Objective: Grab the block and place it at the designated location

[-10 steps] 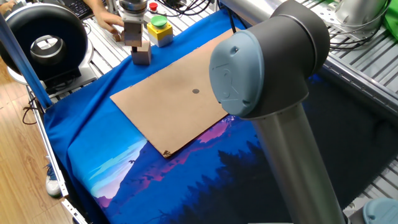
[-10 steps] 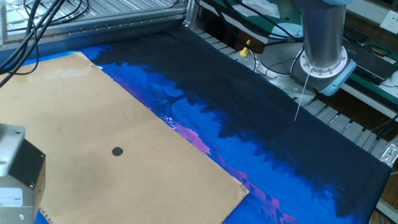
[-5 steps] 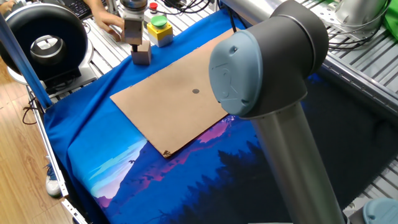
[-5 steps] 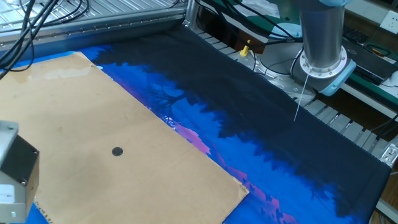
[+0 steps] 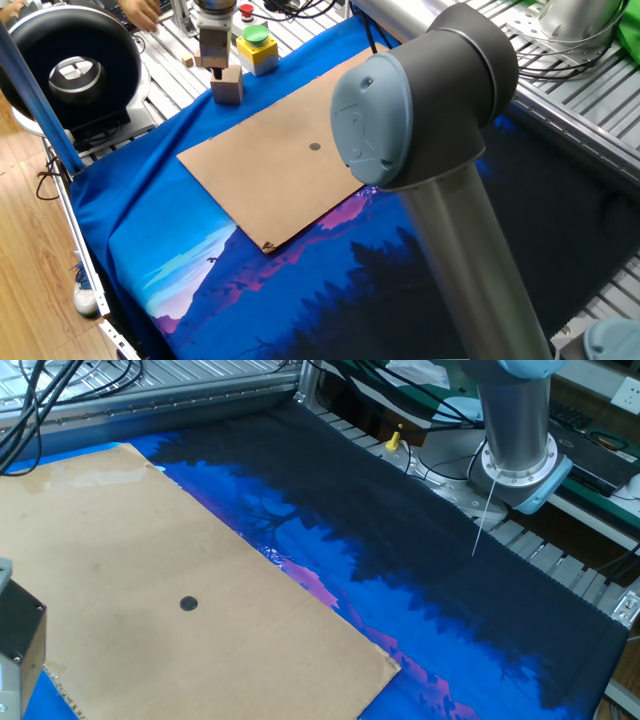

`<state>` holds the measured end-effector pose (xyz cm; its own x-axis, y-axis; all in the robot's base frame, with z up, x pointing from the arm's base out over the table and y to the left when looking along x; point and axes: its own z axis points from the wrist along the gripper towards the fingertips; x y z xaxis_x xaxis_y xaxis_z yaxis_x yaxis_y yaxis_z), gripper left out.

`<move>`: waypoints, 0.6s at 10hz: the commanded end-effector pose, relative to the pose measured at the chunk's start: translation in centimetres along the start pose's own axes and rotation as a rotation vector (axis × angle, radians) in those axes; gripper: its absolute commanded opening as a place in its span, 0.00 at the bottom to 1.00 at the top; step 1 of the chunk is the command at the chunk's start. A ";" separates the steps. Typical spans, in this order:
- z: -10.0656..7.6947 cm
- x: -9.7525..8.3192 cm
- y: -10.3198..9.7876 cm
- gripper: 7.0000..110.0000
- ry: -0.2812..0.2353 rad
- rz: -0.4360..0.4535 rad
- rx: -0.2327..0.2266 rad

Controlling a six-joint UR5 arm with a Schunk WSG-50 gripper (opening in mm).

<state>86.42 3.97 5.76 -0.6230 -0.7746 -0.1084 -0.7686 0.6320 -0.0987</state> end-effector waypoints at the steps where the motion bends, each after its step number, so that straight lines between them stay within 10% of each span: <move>1: -0.1 -0.3 0.5 0.57 -0.015 0.013 -0.025; 6: -0.3 -0.1 0.6 0.57 -0.010 0.014 -0.026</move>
<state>86.09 4.32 5.77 -0.6261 -0.7718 -0.1110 -0.7687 0.6348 -0.0786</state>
